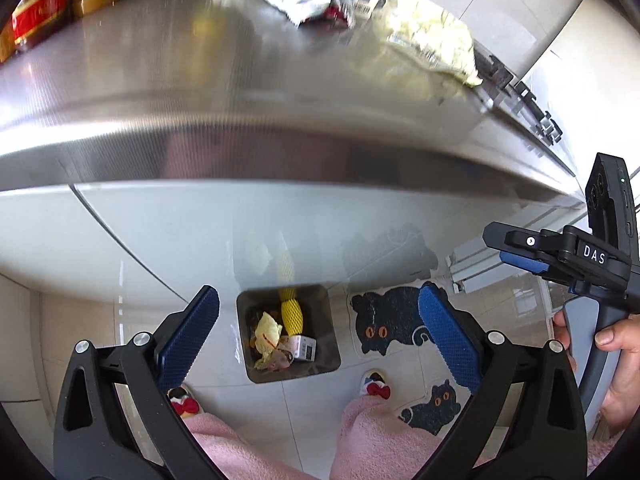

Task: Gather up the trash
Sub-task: 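Grasp the white tissue with the left gripper while the right gripper grasps the clear plastic bag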

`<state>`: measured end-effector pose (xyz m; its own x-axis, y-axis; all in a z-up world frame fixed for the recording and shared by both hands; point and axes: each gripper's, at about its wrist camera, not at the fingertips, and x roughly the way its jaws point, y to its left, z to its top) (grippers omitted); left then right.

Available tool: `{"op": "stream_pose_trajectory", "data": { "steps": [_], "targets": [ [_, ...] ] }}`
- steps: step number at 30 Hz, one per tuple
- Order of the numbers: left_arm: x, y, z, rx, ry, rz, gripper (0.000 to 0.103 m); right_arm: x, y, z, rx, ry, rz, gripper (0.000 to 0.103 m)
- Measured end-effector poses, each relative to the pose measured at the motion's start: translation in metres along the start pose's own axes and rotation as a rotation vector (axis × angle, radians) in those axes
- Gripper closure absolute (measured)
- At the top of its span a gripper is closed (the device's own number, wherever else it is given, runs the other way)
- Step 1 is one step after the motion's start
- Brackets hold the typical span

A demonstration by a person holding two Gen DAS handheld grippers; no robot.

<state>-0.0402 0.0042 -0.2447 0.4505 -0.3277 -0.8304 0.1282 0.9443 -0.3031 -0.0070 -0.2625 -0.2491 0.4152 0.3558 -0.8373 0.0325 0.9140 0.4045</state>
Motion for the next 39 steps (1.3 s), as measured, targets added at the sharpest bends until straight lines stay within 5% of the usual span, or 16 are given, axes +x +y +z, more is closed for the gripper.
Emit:
{"op": "stream_pose_trajectory", "data": {
  "steps": [10,20,29,39],
  "targets": [
    [-0.055,-0.007,0.086,0.008,-0.173,0.02,0.008,-0.064,0.042,0.069,-0.194,-0.252,-0.052,0.003],
    [-0.038,0.019,0.179,-0.043,-0.246,0.099,0.008,-0.025,0.068,0.117,-0.291,-0.195,-0.05,0.005],
    [0.017,0.058,0.25,-0.2,-0.166,0.146,0.018,0.012,0.081,0.125,-0.407,-0.135,-0.073,0.043],
    [0.054,0.072,0.284,-0.225,-0.114,0.184,0.018,0.031,0.079,0.131,-0.448,-0.125,-0.141,0.043]
  ]
}}
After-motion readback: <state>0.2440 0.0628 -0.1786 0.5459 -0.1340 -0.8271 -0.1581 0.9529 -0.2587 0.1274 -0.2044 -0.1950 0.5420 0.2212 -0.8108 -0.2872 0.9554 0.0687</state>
